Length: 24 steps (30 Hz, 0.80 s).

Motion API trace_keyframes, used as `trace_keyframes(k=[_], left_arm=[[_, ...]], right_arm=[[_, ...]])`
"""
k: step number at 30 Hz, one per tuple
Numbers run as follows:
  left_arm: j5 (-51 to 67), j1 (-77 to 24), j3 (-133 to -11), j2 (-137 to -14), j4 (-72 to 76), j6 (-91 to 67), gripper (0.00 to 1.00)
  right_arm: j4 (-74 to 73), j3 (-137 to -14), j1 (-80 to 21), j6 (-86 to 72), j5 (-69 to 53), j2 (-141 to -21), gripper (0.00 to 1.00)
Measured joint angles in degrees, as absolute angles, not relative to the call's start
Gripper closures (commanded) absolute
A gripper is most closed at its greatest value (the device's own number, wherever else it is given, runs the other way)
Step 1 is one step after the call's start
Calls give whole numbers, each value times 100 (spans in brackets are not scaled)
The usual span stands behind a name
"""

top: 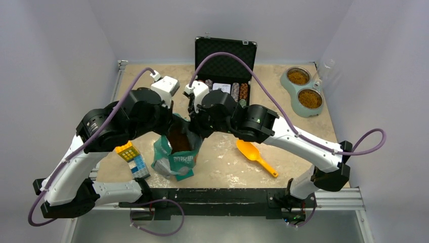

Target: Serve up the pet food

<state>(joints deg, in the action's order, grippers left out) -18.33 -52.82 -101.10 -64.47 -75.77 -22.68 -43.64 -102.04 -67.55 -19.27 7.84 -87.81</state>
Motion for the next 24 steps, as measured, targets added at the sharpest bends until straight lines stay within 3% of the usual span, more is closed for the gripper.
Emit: trace_keyframes(k=[4, 7, 9, 10, 13, 24], left_arm=[[-1747, -5275, -10287, -6364, -7376, -2095, 45], [-1573, -5275, -10366, -6073, -7144, -1953, 30], [-1415, -5275, -10377, -5894, -7089, -1865, 6], [-1323, -5275, -10401, -5819, -7109, -1817, 1], [-1109, -5275, -10602, -5857, -7247, -1678, 0], [292, -5306, -11303, -7548, -7531, -1057, 0]], right_arm=[[-4880, -10473, -6751, -2154, 1144, -8812, 100], [-5734, -11310, -6742, -2418, 1433, -9170, 100], [-6320, -12105, -6729, -2652, 1551, -9594, 100], [-6576, -12490, -6700, -2783, 1573, -9804, 100], [-7094, -13037, -6517, -3197, 1568, -10095, 100], [-8324, -12628, -5669, -4602, 1678, -9170, 100]])
